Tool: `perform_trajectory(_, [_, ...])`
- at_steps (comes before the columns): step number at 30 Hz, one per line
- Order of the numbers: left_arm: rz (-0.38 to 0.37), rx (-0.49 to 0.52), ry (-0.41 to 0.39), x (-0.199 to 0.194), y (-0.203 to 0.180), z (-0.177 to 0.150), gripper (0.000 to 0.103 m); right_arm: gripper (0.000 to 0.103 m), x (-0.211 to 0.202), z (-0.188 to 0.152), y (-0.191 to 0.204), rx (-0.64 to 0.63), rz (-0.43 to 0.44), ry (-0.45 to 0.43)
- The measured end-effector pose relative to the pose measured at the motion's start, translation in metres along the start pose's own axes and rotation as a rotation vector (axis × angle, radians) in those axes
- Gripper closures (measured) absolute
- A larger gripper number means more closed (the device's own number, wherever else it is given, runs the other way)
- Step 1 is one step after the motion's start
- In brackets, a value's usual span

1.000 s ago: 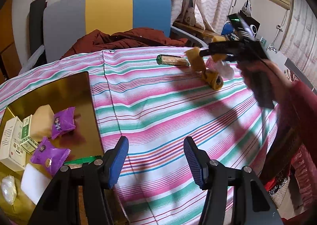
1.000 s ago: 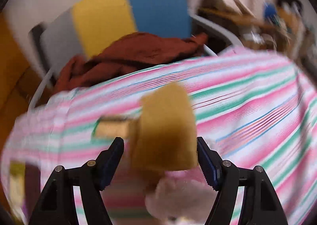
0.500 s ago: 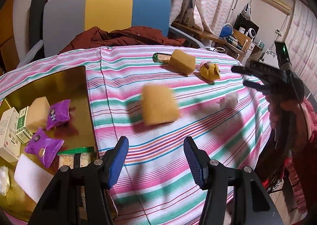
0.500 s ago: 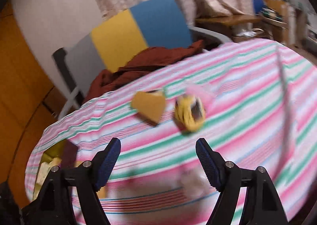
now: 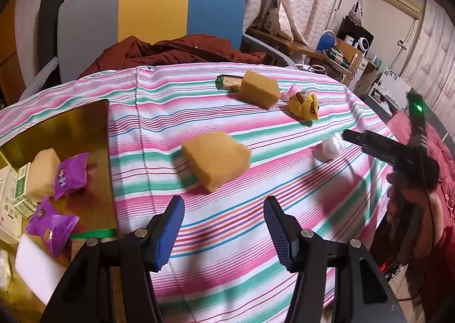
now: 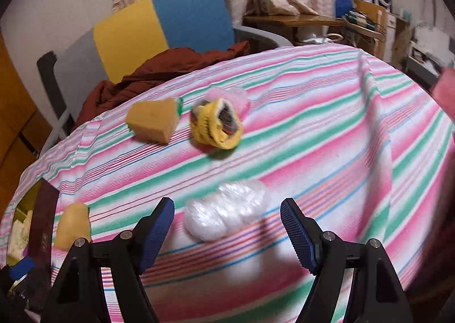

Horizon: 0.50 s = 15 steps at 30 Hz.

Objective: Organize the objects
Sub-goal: 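Grasp the clear plastic bag ball with the right gripper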

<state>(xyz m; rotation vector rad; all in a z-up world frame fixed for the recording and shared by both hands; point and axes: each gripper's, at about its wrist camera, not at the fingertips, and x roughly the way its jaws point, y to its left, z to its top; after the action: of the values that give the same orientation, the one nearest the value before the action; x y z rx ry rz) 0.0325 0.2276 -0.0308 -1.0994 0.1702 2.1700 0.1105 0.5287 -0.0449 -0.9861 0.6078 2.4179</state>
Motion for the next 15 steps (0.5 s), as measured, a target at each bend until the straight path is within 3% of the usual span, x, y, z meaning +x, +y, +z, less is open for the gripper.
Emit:
perform_trajectory(4, [-0.015,0.002,0.008,0.005,-0.006,-0.001,0.044,0.021,-0.022,-0.013,-0.036,0.117,-0.061,-0.062])
perform_trajectory(7, [-0.001,-0.002,0.019,0.014,-0.011,0.001,0.044,0.019,-0.022,-0.023,-0.049,0.126,-0.056,-0.027])
perform_trajectory(15, [0.05,-0.03,0.031,0.025,-0.011,0.016,0.044,0.016,0.007,-0.016,-0.011,0.031,0.014,0.002])
